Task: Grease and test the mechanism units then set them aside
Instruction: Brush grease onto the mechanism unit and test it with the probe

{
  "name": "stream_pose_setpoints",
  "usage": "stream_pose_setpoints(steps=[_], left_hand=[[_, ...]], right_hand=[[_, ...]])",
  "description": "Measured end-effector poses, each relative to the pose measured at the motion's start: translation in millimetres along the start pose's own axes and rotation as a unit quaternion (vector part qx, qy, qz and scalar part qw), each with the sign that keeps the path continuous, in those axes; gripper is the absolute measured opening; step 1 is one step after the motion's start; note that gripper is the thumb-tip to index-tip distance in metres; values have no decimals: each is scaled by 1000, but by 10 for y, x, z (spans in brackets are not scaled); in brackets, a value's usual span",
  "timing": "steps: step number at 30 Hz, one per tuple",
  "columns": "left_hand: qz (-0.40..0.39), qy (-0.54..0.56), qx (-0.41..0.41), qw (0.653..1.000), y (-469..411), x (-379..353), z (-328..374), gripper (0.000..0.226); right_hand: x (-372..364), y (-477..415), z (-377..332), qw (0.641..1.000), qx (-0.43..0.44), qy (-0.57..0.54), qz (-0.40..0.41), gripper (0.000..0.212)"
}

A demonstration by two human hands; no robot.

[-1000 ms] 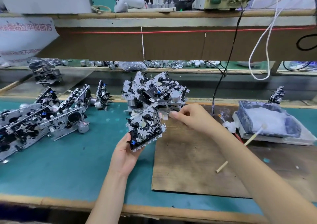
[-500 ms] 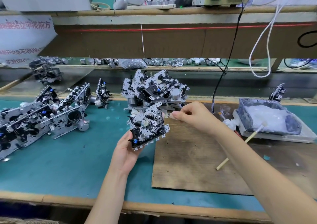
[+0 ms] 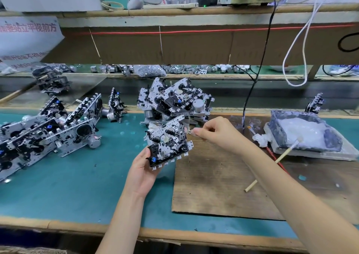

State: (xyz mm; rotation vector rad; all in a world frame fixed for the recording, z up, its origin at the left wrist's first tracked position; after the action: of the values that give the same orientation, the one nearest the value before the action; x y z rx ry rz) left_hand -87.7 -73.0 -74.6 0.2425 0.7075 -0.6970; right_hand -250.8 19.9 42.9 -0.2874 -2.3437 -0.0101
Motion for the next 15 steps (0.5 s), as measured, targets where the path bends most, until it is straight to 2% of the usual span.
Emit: stream_pose_setpoints(steps=[15], left_hand=[[-2,-7,2,1000,-11,10,-5,31]], right_hand=[[-5,-51,87,1000,1,-29,12,48]])
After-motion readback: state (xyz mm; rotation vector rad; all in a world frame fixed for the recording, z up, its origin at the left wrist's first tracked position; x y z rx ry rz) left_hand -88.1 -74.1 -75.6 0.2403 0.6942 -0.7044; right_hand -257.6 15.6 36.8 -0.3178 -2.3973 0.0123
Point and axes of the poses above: each hand's wrist, its own y-axis away from the middle knuckle, its own x-axis out of the back of the hand, z = x × y, the point moved 8 cm from there along -y, towards the middle knuckle, and after that the axes turned 8 degrees about -z, right-handed, at the moved point
